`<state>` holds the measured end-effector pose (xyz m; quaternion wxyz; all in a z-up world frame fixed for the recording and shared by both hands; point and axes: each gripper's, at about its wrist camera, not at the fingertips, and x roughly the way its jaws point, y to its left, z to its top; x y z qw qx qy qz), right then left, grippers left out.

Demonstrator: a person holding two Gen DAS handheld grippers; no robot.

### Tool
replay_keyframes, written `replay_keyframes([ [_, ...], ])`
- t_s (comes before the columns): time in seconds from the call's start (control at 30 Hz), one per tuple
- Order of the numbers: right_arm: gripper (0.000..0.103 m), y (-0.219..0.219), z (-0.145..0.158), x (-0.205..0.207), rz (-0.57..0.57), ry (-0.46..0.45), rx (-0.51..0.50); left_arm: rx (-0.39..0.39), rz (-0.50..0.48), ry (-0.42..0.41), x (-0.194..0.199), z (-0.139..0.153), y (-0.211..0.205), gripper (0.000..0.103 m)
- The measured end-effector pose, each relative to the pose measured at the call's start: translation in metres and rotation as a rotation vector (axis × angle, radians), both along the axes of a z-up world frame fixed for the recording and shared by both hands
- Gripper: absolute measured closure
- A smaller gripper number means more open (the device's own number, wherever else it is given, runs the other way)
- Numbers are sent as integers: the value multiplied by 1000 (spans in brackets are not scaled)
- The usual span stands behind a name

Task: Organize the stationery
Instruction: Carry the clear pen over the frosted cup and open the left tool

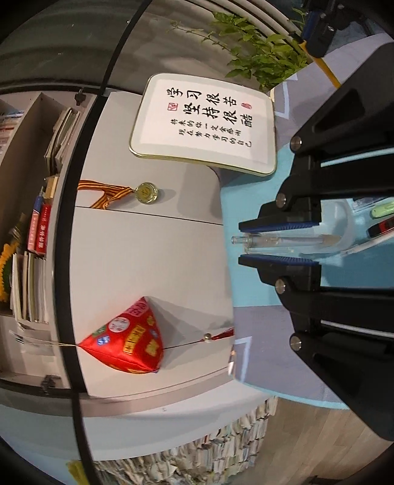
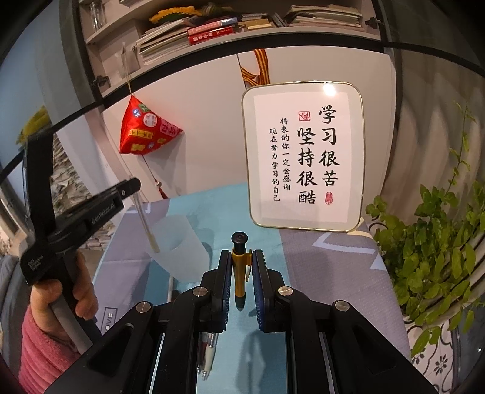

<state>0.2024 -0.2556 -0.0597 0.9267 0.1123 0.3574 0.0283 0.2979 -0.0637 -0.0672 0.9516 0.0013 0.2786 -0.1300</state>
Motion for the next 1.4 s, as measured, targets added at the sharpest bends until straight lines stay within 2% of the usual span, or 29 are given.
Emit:
replay_keyframes([
  [0.63, 89, 8, 6, 9, 0, 0, -12, 6, -21, 41, -9, -15, -1, 90],
  [1.23, 88, 23, 15, 5, 20, -11, -29, -31, -24, 57, -27, -16, 16, 89],
  [1.33, 88, 26, 17, 4, 24, -15, -34, -44, -9, 37, -36, -10, 24, 80],
  [1.4, 88, 28, 19, 4, 27, -18, -39, -49, 7, 18, -44, -6, 31, 70],
])
